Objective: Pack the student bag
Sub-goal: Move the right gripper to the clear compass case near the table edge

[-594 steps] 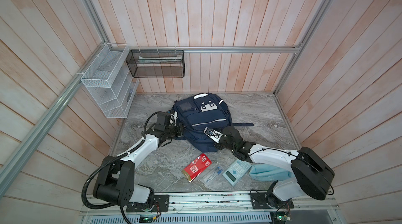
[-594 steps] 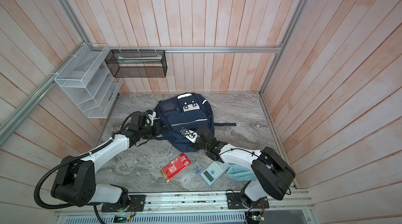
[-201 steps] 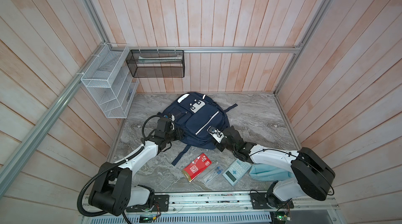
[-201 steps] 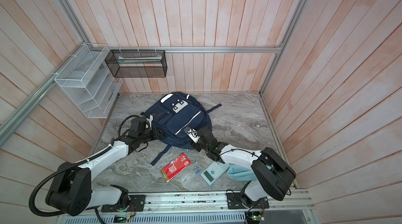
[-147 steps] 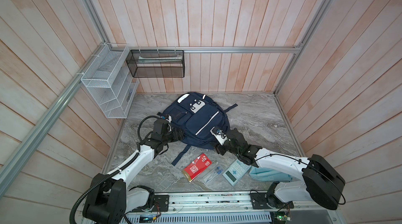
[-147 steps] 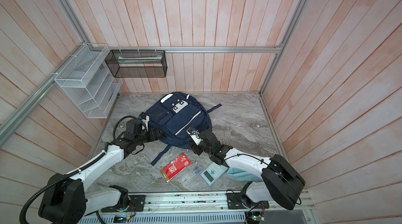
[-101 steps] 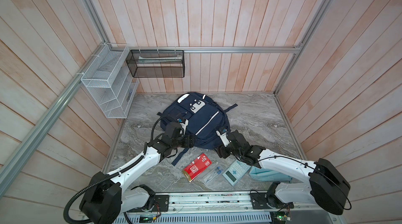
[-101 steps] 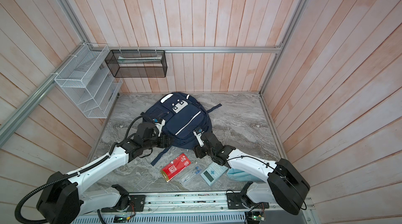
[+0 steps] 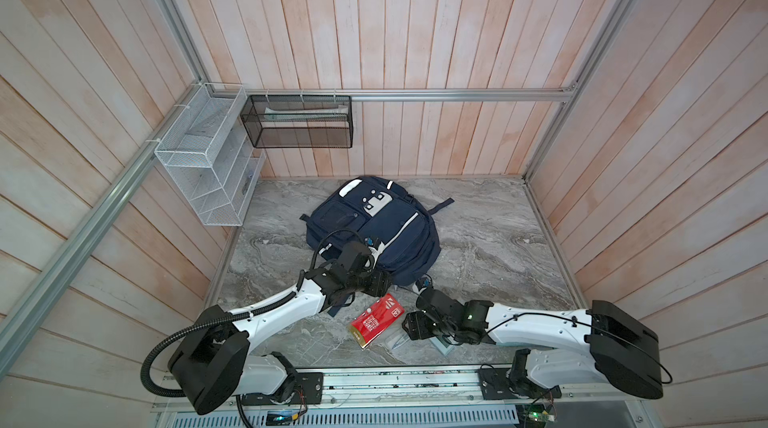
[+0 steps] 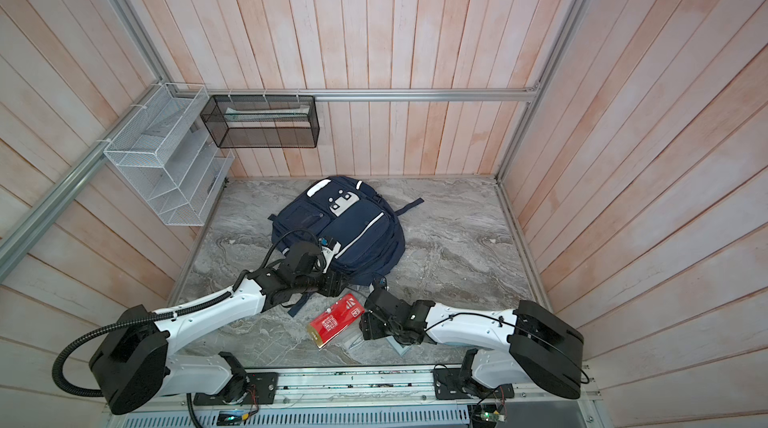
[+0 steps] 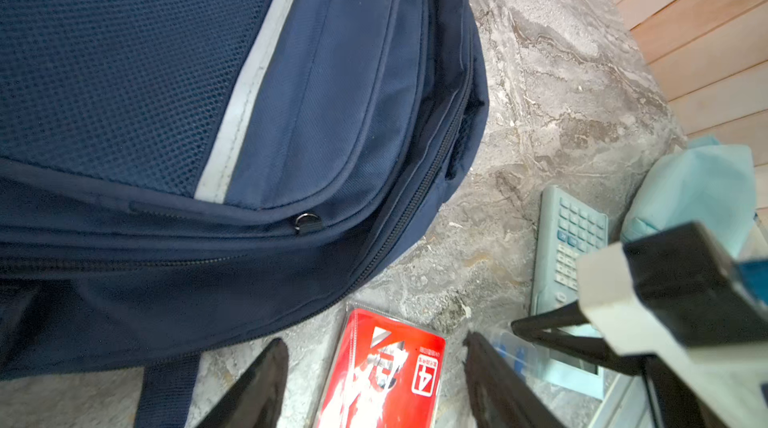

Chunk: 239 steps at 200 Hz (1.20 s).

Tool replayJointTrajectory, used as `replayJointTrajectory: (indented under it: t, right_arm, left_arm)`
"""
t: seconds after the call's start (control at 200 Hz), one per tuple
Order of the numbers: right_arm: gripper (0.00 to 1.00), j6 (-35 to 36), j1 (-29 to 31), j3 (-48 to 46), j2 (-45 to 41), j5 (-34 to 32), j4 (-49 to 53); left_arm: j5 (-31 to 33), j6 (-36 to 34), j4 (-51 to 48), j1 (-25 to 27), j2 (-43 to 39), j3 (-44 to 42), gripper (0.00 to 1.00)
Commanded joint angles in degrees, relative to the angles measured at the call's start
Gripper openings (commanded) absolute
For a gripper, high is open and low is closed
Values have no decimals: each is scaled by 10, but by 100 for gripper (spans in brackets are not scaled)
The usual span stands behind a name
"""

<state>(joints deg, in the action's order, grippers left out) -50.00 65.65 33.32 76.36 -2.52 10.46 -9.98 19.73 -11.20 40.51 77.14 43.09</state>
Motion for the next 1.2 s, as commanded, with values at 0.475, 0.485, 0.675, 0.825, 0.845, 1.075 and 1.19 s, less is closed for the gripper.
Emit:
replayJointTrajectory:
  t: [0.475, 0.485, 0.675, 0.825, 0.845, 1.075, 1.19]
  right_arm:
    - [78, 124, 65, 58, 18, -34, -26]
    - [78, 146, 70, 53, 13, -33, -37]
    - [75, 474, 81, 29, -22, 0, -83]
    - [83, 693, 47, 23, -37, 85, -103]
    - [85, 711, 45, 23, -37, 89, -105]
    - [86, 855, 42, 126, 58, 174, 1]
    - [85, 871, 49, 147, 97, 158, 36]
  left_arm:
    - [43, 40, -28, -22, -29, -11, 68]
    - [38, 42, -25, -27, -31, -14, 68]
    - [-49, 67, 20, -122, -62, -65, 67]
    - [-35, 63, 14, -166, -90, -75, 67]
    - [-43, 64, 19, -175, -92, -78, 67]
    - [-59, 61, 39, -207, -99, -94, 67]
    - [-59, 59, 44, -209, -99, -98, 67]
